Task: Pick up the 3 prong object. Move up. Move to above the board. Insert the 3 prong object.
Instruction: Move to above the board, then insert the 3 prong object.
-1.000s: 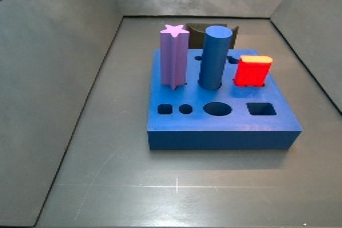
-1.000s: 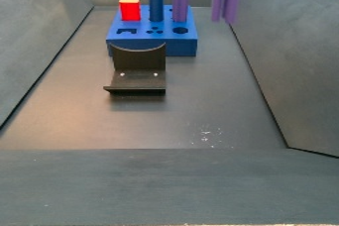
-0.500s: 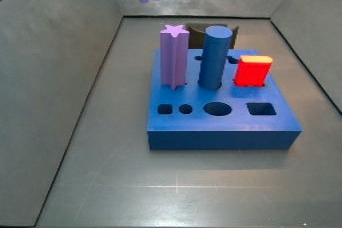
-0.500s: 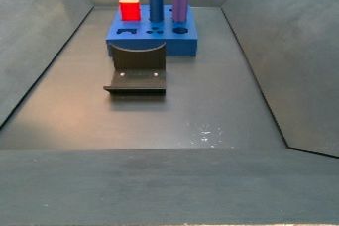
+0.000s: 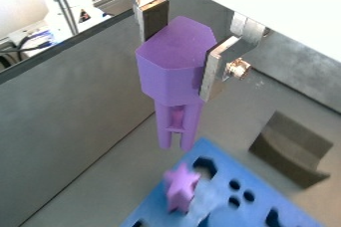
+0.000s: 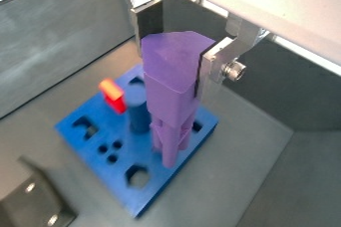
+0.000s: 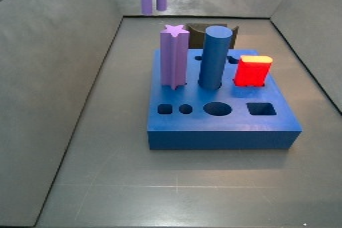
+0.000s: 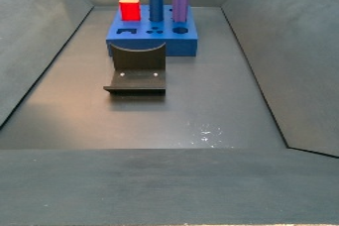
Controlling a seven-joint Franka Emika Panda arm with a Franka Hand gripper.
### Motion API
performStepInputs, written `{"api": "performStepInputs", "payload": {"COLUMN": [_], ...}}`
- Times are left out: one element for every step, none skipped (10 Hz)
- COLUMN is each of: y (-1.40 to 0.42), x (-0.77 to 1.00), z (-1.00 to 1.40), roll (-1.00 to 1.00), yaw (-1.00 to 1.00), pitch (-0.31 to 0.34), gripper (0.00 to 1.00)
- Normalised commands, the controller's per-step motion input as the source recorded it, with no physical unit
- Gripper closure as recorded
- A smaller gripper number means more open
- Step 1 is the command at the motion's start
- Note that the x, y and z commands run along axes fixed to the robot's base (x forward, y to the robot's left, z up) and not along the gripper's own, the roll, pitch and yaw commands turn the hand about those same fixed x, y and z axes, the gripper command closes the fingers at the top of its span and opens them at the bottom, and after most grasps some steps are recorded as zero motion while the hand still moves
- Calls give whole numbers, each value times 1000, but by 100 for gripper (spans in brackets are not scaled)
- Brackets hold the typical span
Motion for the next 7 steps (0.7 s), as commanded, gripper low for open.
{"api": "performStepInputs", "payload": {"y": [-479, -253, -184, -51, 0, 3, 191], "x": [160, 104, 84, 0, 17, 74, 457], "z": [93, 55, 46, -31, 0, 0, 0], "roll": [16, 27, 32, 0, 0, 0, -141], "yaw": [9, 7, 8, 0, 0, -89, -74], "pitch": [120, 97, 87, 0, 20, 7, 76], "gripper": [100, 100, 100, 100, 100, 100, 100]}}
